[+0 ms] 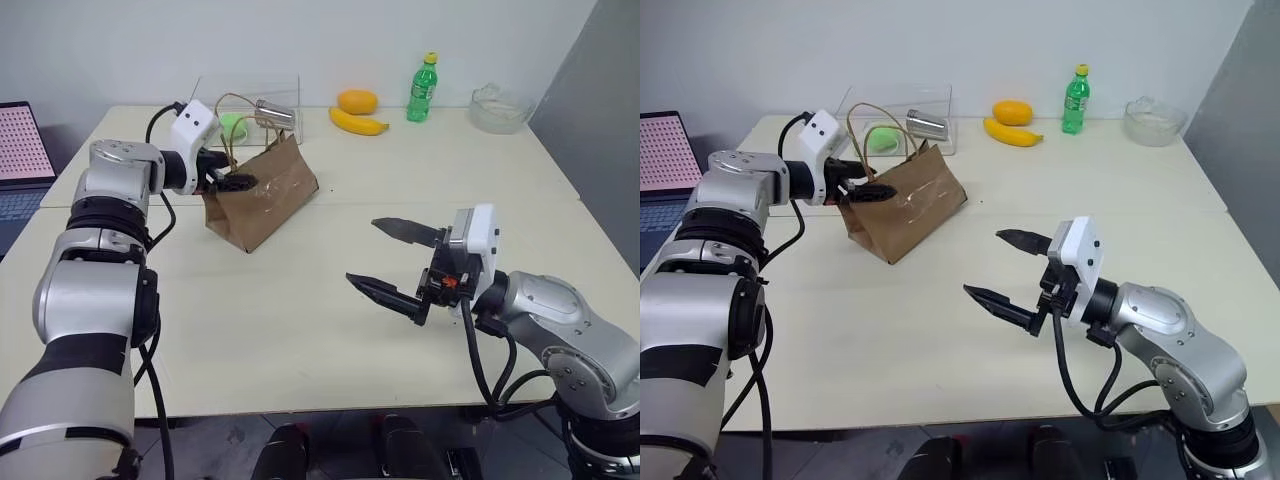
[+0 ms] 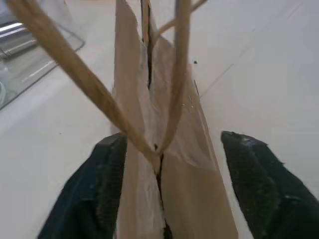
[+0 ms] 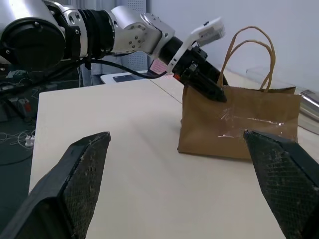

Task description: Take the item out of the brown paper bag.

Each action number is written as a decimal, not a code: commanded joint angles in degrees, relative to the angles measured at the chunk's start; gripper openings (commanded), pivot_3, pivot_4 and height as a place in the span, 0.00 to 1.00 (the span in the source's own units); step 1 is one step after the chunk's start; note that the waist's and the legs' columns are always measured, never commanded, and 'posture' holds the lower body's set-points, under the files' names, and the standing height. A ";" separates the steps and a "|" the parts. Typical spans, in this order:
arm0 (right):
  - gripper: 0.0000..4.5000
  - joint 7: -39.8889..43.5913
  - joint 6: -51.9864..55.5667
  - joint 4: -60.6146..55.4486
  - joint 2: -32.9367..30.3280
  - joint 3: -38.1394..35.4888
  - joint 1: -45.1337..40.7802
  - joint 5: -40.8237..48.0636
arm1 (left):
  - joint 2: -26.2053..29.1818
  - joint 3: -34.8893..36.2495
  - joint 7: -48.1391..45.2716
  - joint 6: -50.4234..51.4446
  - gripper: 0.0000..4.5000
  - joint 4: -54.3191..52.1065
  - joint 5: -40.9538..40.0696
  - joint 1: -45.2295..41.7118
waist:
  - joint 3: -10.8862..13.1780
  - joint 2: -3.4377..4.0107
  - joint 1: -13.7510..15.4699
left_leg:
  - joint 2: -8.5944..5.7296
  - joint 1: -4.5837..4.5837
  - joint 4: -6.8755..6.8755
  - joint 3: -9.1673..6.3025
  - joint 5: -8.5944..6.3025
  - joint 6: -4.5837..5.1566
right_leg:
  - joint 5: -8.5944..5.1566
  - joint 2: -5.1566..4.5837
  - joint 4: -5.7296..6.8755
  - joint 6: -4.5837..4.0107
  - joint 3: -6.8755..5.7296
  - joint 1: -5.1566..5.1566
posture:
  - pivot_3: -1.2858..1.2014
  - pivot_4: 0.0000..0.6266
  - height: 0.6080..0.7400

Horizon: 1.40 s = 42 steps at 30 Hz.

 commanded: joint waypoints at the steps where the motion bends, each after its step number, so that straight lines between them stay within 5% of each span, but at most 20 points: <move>1: 1.00 -0.05 -0.02 -1.75 -0.19 -1.33 -1.04 1.74 | -0.50 -0.05 0.44 -2.13 0.47 0.71 1.83 -2.62 | 0.00 0.00 0.01 | 0.00 -0.01 0.00 -0.01 0.00 0.00 | 0.00 0.00 0.00 0.00 0.00 0.00 | 0.52 0.24 1.00; 8: 1.00 -0.98 0.75 -2.67 -0.54 -1.85 -0.28 2.34 | -1.73 -0.05 0.76 -5.56 0.01 2.41 4.57 -3.87 | 0.00 0.00 0.01 | -0.01 -0.01 0.01 0.00 0.00 0.00 | 0.00 -0.01 0.00 0.00 0.00 0.00 | 0.52 0.24 1.00; 23: 1.00 -3.86 -3.63 -7.67 0.17 -1.08 8.91 -1.22 | -2.57 0.51 -9.01 -23.67 0.01 3.39 6.38 -6.79 | 0.01 -0.02 0.04 | -0.03 -0.14 0.05 0.02 0.00 0.00 | 0.00 -0.01 0.08 0.00 0.02 -0.13 | 0.52 0.24 1.00; 42: 1.00 -7.47 -17.66 -10.17 5.27 4.13 20.41 -17.57 | -12.26 0.23 -10.40 -35.49 0.01 5.80 8.13 -7.21 | 0.01 -0.03 -0.04 | -0.04 -0.24 0.16 0.05 0.00 0.00 | 0.00 0.00 0.23 0.01 0.06 -0.27 | 0.52 0.24 1.00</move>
